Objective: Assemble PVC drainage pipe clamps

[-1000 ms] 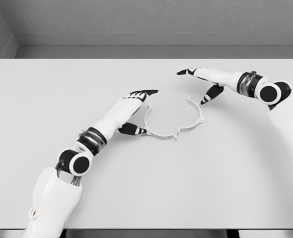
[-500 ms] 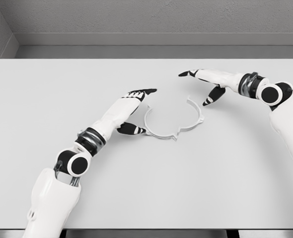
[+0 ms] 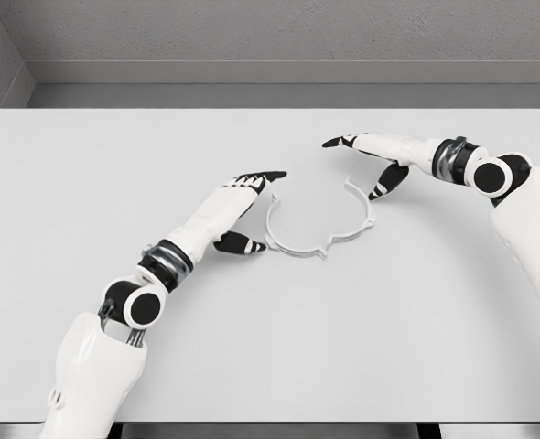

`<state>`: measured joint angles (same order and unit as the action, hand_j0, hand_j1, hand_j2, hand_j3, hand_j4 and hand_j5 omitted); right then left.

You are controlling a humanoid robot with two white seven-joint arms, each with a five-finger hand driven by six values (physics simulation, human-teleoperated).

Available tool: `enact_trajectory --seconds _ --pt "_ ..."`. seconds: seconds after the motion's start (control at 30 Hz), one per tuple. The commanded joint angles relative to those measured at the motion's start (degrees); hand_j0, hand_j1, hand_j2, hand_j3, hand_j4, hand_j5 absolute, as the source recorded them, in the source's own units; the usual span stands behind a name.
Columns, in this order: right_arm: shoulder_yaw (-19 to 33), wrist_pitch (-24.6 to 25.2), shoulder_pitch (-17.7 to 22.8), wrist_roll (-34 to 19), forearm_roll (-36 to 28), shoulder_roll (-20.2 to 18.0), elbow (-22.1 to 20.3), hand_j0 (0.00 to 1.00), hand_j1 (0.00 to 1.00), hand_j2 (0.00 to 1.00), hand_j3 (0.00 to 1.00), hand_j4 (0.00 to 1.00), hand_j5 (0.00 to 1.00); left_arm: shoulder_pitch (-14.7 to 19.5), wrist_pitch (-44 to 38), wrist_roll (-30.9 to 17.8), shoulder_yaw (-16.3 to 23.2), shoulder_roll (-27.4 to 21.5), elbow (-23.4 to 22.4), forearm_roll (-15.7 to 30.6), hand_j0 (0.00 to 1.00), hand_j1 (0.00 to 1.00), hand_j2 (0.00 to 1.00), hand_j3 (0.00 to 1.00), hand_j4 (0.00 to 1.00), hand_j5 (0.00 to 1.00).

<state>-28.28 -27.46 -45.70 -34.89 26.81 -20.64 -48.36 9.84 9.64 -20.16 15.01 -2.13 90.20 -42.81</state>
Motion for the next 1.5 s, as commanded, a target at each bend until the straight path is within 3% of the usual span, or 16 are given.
enact_trajectory --seconds 0.0,0.87,1.47 --pt "0.06 0.12 0.00 0.00 -0.35 -0.01 -0.07 1.00 1.00 1.00 1.00 1.00 1.00 0.00 -0.06 0.03 0.10 0.20 -0.73 0.09 1.00 1.00 1.00 1.00 1.00 1.00" --pt "-0.02 0.12 0.18 0.00 -0.53 0.60 -1.39 1.00 1.00 1.00 1.00 1.00 1.00 2.81 -1.11 0.03 0.63 2.13 -4.33 -0.96 1.00 1.00 1.00 1.00 1.00 1.00" --pt "-0.03 0.12 0.18 0.00 -0.70 1.31 -1.39 1.00 1.00 1.00 1.00 1.00 1.00 2.46 -1.11 0.03 -0.51 2.13 -3.72 0.01 1.00 1.00 1.00 1.00 1.00 1.00"
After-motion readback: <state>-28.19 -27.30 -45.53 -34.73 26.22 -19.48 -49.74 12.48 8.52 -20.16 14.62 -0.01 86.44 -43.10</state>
